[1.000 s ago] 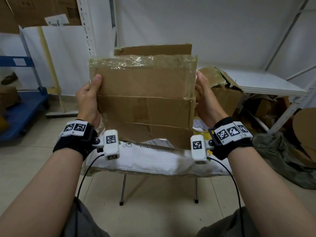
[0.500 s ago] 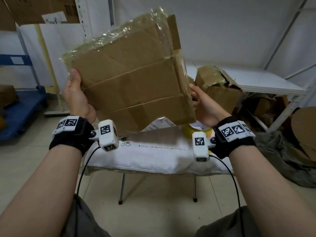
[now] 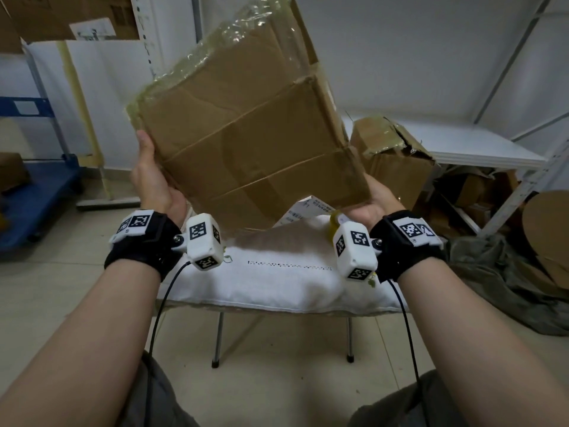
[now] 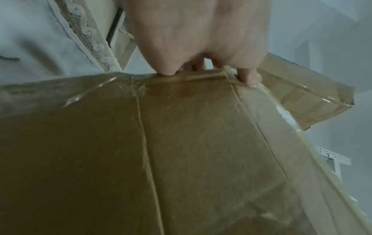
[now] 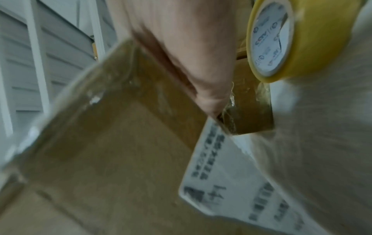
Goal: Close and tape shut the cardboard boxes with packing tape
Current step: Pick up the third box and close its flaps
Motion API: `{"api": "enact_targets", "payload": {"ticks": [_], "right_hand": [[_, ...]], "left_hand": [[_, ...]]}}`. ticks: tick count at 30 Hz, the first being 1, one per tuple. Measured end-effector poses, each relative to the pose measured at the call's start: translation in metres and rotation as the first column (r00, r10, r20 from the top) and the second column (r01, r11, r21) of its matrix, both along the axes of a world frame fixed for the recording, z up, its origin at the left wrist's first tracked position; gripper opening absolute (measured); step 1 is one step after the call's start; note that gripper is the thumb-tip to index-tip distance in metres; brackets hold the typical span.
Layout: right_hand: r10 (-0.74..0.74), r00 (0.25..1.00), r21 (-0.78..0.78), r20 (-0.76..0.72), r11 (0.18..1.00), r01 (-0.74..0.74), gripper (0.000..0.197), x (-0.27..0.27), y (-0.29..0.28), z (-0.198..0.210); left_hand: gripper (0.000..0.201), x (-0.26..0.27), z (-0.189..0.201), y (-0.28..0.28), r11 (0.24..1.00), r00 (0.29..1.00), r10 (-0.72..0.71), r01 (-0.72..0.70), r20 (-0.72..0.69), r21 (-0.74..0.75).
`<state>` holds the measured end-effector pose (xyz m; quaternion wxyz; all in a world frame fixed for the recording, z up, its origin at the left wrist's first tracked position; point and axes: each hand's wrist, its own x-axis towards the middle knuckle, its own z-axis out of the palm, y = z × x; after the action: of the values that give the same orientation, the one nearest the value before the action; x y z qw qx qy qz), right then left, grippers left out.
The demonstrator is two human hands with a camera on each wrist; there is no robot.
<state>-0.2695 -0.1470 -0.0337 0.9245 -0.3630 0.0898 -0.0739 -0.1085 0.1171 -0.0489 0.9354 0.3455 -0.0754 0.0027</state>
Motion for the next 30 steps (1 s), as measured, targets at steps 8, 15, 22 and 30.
{"api": "enact_targets", "payload": {"ticks": [8,15,22,30], "right_hand": [[-0.065,0.998,-0.173,0.004,0.983,0.065,0.027,-0.011,0.015,0.015],[-0.079,0.995,-0.403,-0.065,0.914,0.046,0.054,-0.014,0.007,0.033],[-0.04,0.996,-0.656,-0.077,0.755,-0.02,0.044,-0.015,0.009,0.039],[-0.007,1.0,-0.598,-0.027,0.802,-0.011,0.072,-0.003,0.0,0.026]], "left_hand": [[0.076,0.001,-0.003,0.002,0.977,0.996,-0.089,0.093,-0.029,0.193],[0.054,-0.006,0.0,0.001,0.977,0.997,-0.07,0.062,0.031,0.205],[0.101,0.046,-0.023,0.024,0.973,0.998,0.065,-0.059,-0.018,0.223],[0.063,0.002,-0.002,0.012,0.905,0.93,-0.216,0.305,-0.299,0.297]]}}
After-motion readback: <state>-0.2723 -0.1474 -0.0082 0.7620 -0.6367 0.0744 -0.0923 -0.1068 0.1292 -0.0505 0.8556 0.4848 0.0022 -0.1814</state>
